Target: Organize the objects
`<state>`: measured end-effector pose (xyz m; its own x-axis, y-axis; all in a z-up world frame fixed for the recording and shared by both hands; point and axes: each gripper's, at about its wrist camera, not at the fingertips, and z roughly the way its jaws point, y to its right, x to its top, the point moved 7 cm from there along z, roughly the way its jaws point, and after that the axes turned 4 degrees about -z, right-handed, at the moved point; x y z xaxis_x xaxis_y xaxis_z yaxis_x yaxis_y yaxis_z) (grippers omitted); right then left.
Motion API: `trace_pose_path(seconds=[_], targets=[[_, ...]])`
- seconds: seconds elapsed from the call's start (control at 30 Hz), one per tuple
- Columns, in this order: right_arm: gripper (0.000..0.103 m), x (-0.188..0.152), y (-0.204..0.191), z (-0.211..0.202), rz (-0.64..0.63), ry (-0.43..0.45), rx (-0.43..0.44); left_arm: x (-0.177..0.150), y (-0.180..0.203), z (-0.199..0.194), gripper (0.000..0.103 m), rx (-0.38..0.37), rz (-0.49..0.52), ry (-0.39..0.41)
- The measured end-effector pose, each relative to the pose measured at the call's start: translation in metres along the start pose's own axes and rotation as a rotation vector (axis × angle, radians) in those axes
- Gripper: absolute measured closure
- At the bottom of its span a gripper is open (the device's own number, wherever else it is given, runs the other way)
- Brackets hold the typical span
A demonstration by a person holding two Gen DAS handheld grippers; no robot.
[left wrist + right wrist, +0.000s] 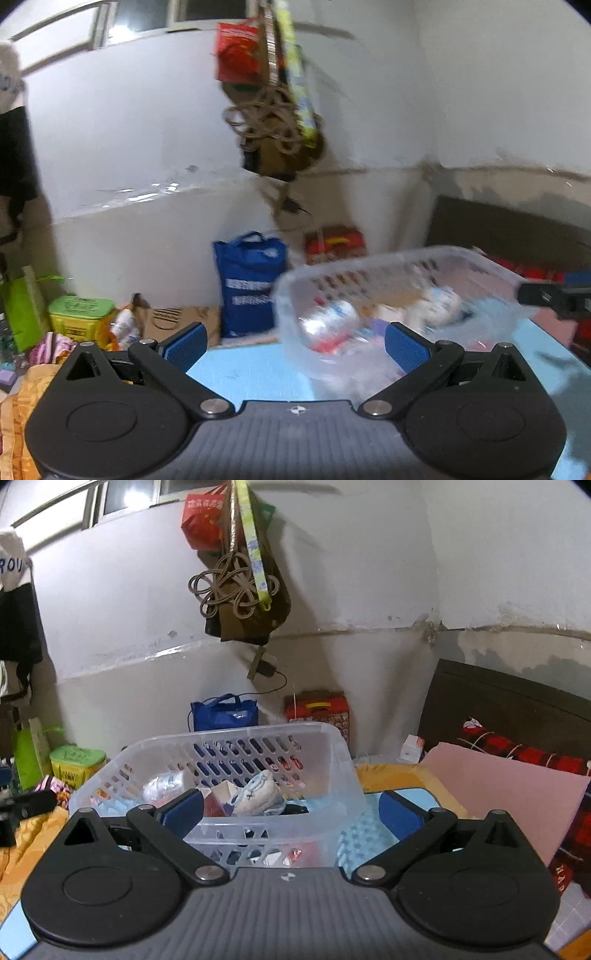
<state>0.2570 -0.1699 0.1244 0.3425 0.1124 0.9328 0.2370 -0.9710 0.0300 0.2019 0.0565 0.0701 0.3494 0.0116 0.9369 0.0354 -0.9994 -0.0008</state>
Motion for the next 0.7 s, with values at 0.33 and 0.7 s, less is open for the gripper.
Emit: trace_pose_path(seconds=[0.33, 0.7], targets=[[0.0, 0.007, -0.008, 0.0, -0.115, -0.064, 0.023, 0.012, 0.03, 0.008, 0.0, -0.067, -0.018, -0.1], [0.0, 0.003, -0.008, 0.015, -0.061, -0.121, 0.024, 0.019, 0.021, 0.036, 0.0, -0.074, -0.072, -0.129]])
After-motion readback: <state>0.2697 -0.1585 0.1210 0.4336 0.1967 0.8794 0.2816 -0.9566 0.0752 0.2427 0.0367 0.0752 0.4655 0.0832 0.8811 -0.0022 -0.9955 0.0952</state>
